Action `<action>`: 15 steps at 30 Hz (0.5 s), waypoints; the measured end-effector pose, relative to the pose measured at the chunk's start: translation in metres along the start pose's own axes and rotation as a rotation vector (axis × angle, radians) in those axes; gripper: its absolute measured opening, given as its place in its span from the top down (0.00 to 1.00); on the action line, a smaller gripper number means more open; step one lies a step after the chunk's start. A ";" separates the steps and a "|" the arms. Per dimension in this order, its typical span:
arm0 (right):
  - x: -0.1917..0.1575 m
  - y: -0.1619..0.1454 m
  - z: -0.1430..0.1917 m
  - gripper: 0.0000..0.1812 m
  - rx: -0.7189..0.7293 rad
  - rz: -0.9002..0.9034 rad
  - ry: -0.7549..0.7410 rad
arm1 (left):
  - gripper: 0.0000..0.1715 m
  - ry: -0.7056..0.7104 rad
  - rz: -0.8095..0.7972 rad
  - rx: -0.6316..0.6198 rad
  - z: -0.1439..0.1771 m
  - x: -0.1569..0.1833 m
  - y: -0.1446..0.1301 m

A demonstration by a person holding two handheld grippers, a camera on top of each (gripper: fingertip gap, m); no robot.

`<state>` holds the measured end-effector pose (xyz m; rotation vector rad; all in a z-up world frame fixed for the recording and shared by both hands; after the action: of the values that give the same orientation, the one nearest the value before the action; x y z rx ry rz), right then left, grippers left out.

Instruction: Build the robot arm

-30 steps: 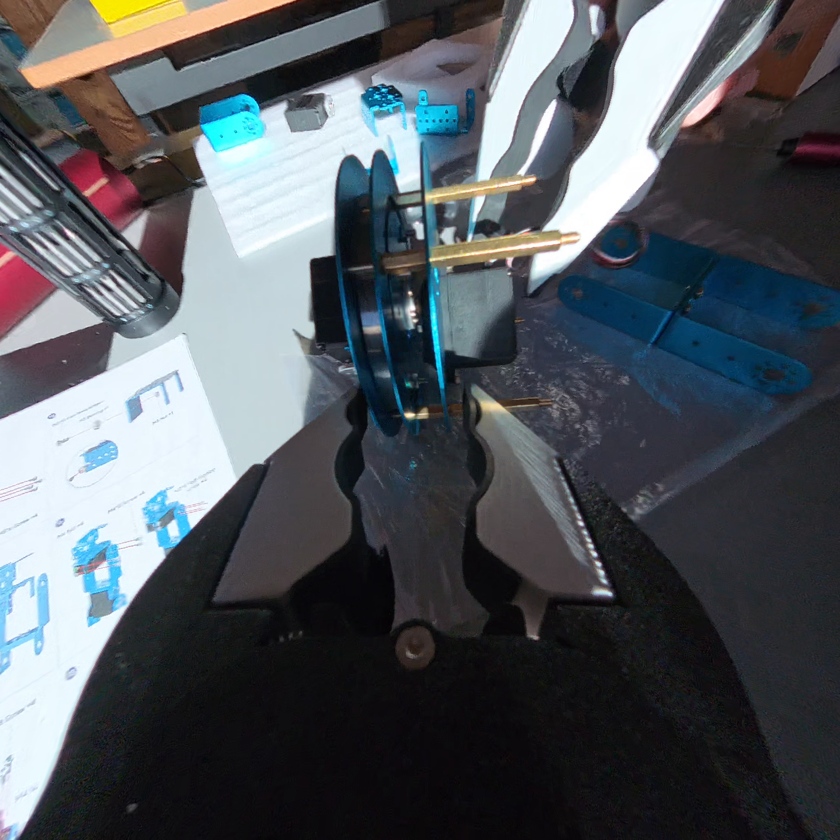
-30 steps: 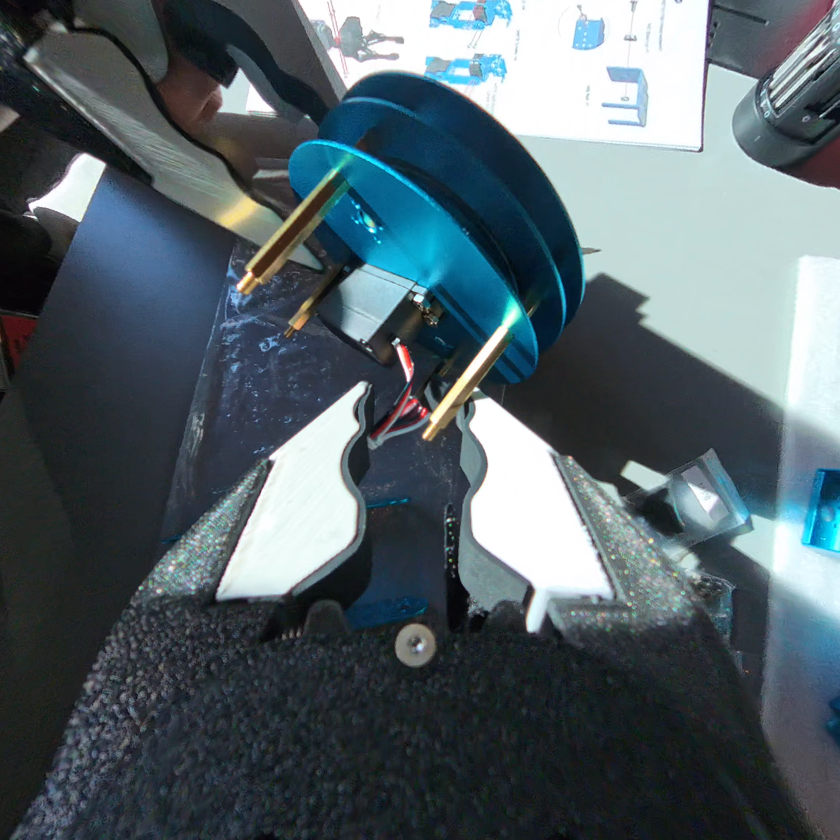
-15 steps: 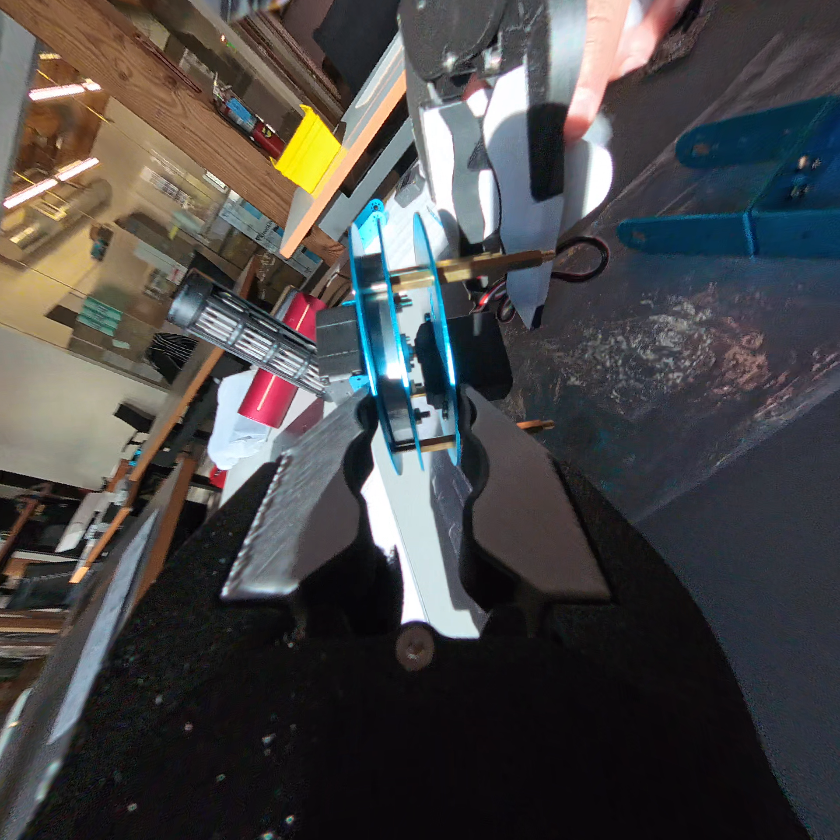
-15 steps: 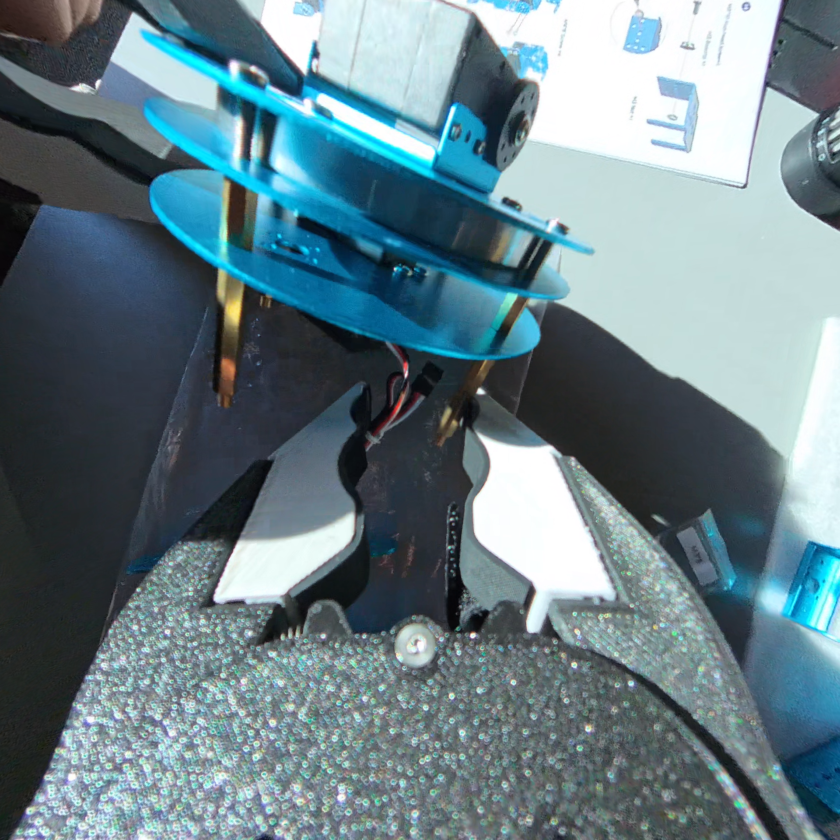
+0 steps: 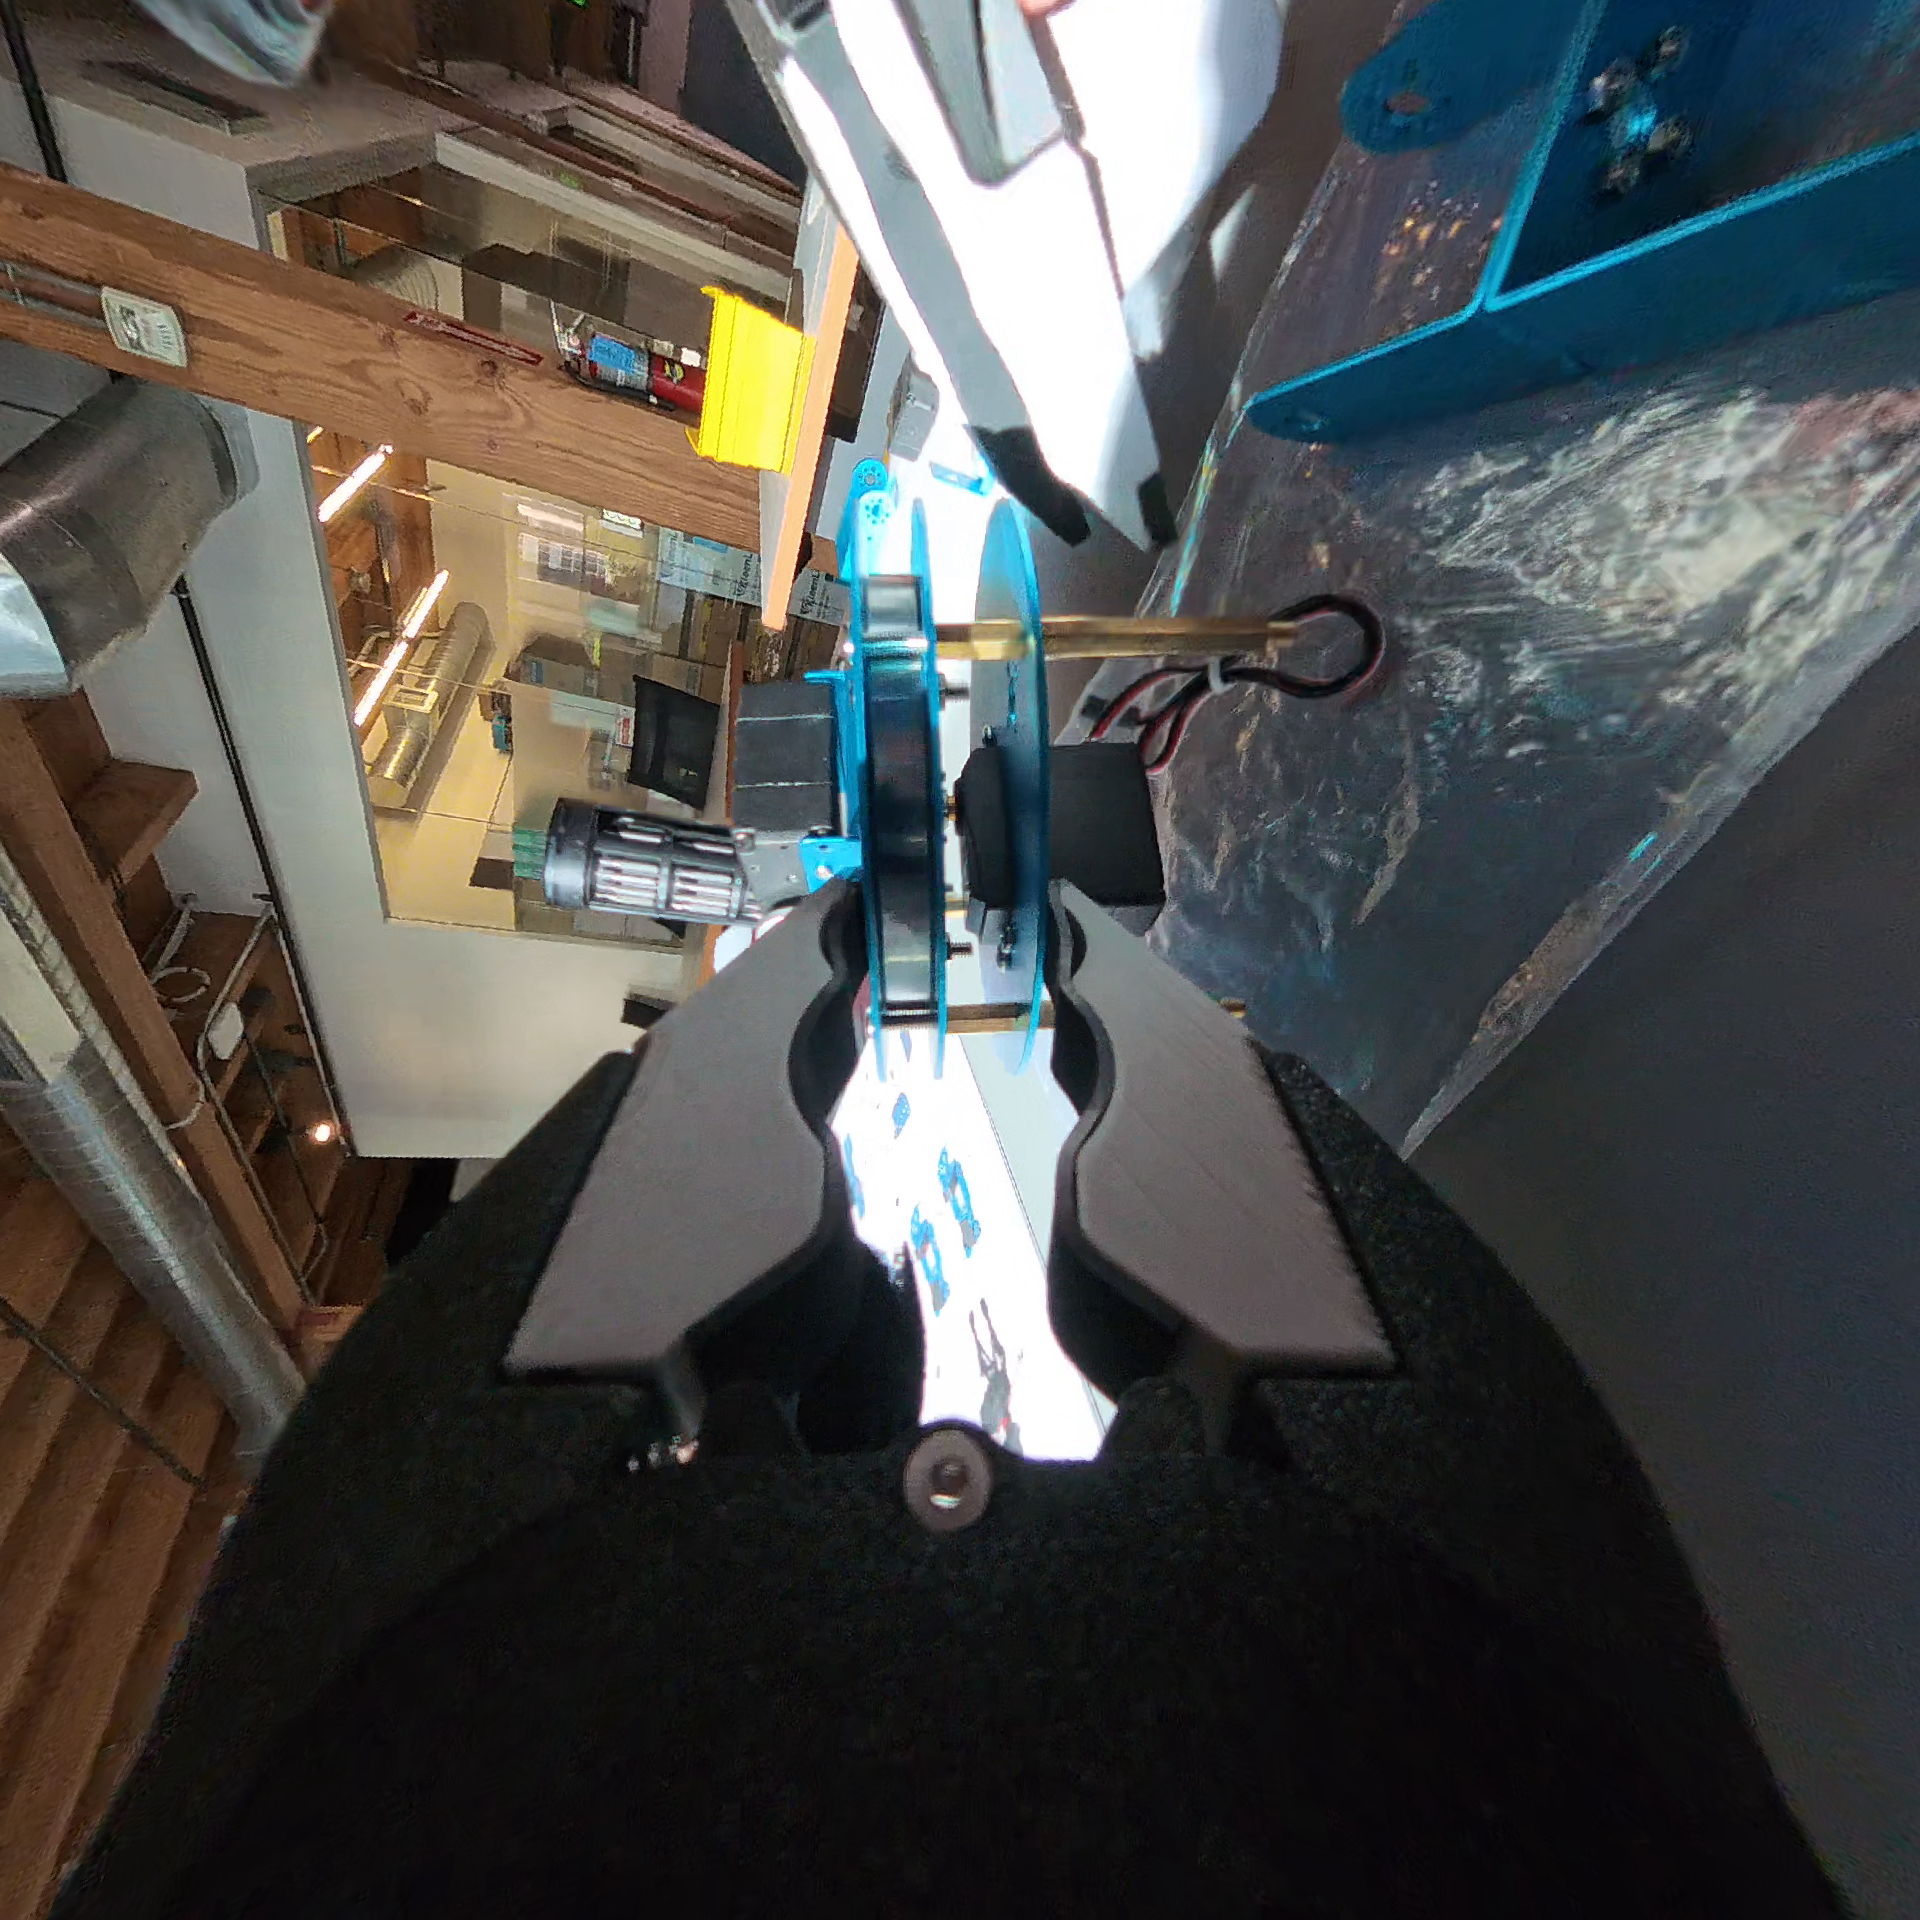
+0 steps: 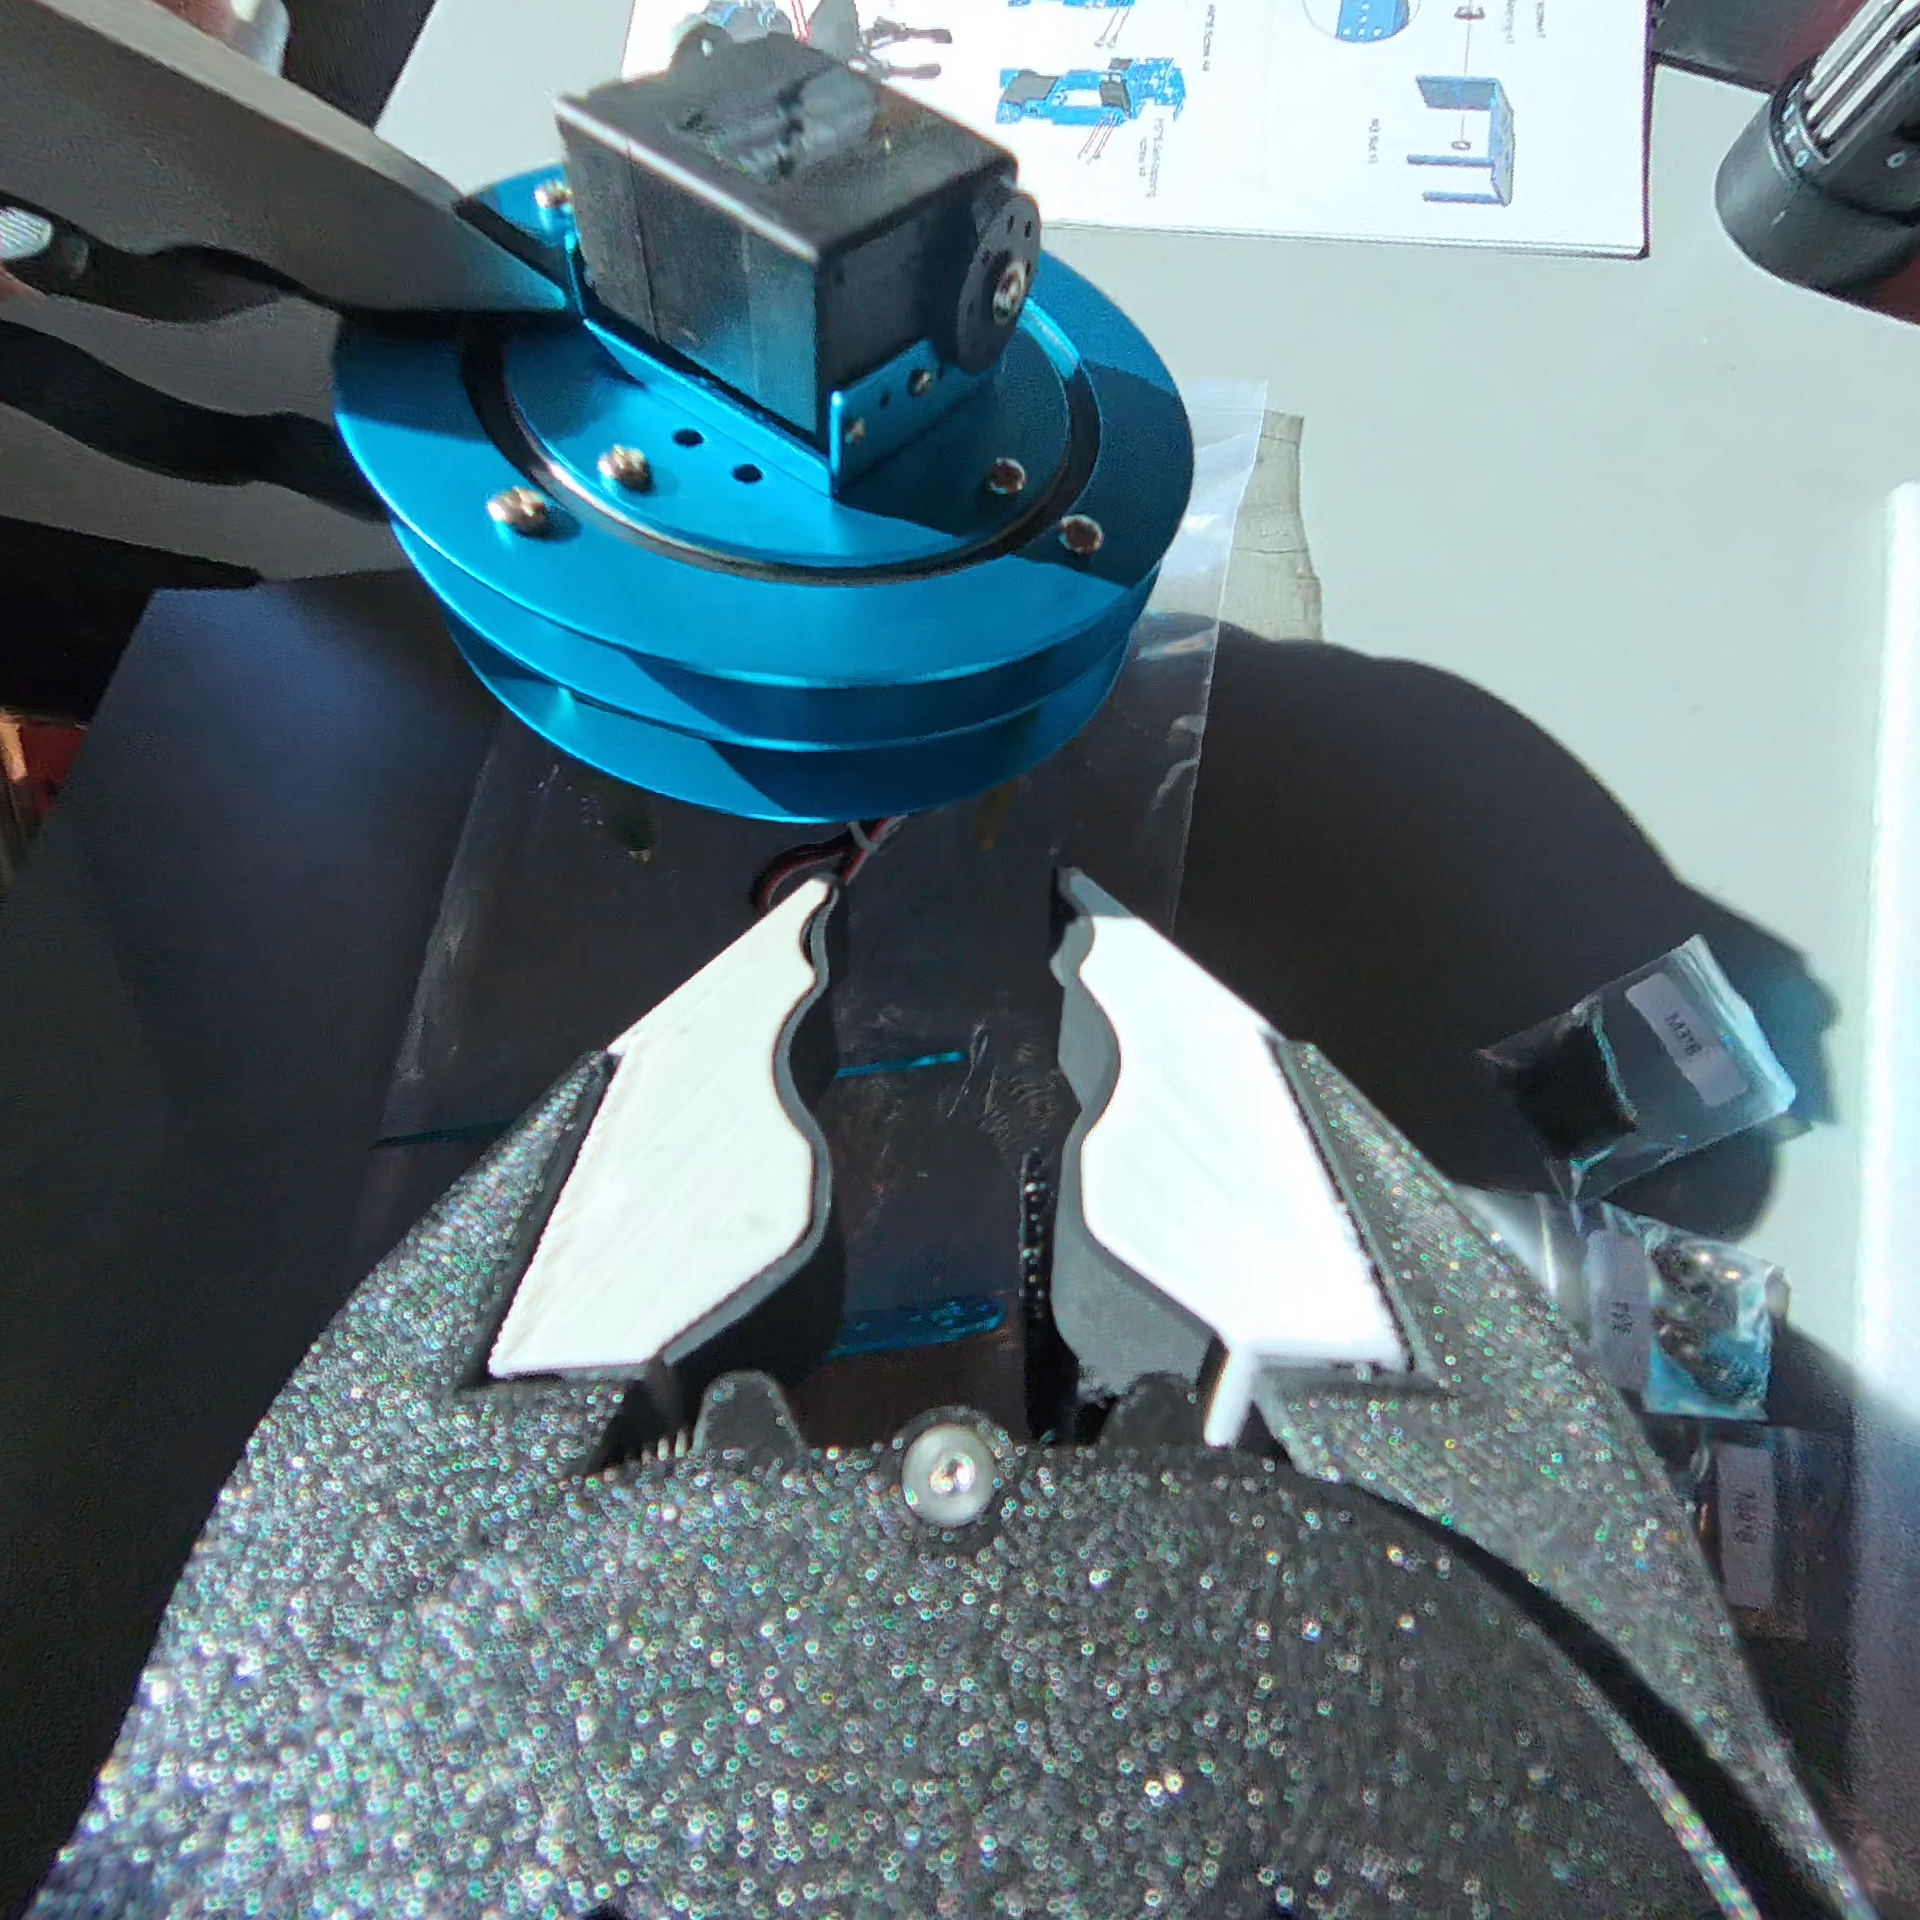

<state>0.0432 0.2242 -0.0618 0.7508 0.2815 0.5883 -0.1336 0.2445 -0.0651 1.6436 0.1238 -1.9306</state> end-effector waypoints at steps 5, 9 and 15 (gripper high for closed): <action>-0.014 -0.014 0.009 0.80 0.016 -0.001 -0.054 | 0.81 -0.029 -0.157 -0.010 -0.002 0.013 0.020; -0.022 -0.018 0.008 0.80 -0.007 -0.014 -0.066 | 0.80 -0.061 -0.187 -0.042 0.002 0.019 0.025; -0.038 -0.023 0.006 0.77 -0.108 0.011 -0.096 | 0.78 -0.070 -0.177 -0.010 0.012 0.030 0.028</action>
<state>0.0245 0.1848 -0.0721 0.6744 0.1562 0.5717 -0.1323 0.2054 -0.0816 1.6025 0.2578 -2.1134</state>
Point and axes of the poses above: each gripper's, where its closed fingertips meet, z back along the fingers, y out of its top, x = y × z across the jaws, the point moved 8 cm from there along z, back along the fingers, and after that the axes turned 3 degrees about x, right-handed, at the moved point
